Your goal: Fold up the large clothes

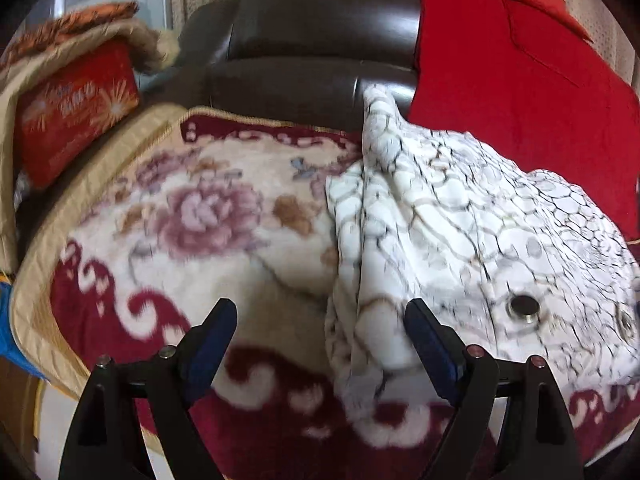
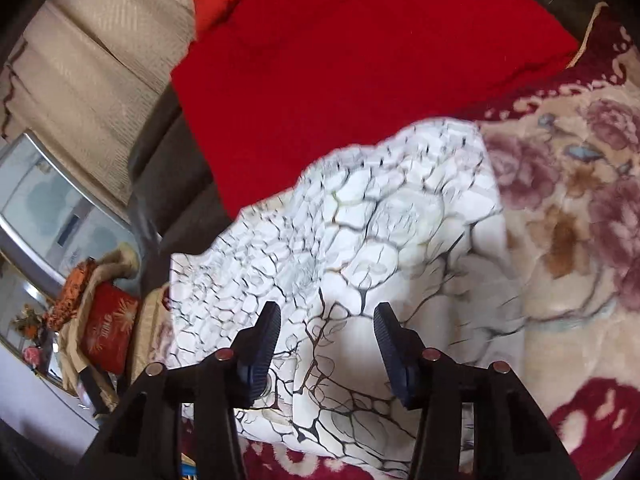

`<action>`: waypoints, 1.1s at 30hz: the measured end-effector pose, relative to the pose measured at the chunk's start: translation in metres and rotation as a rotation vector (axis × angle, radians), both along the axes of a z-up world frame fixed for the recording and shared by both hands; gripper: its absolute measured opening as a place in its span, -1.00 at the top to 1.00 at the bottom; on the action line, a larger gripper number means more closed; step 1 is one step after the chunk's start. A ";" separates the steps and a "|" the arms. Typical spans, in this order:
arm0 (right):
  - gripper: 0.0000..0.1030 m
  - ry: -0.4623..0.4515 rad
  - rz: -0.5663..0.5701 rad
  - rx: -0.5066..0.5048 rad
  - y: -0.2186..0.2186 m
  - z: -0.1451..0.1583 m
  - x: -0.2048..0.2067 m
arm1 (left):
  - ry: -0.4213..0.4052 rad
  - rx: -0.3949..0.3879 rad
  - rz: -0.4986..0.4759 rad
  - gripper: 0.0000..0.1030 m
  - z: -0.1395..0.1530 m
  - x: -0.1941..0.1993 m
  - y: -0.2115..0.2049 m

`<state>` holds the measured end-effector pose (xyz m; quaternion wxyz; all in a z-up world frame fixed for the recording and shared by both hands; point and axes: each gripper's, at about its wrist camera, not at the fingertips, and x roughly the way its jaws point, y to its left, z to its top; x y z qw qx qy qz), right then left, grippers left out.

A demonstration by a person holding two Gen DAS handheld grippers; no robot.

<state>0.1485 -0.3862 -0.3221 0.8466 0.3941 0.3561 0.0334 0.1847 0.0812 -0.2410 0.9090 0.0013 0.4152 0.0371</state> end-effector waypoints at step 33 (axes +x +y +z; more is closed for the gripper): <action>-0.20 0.079 0.007 -0.069 0.014 -0.010 0.015 | -0.166 0.123 0.017 -0.68 0.037 -0.021 -0.015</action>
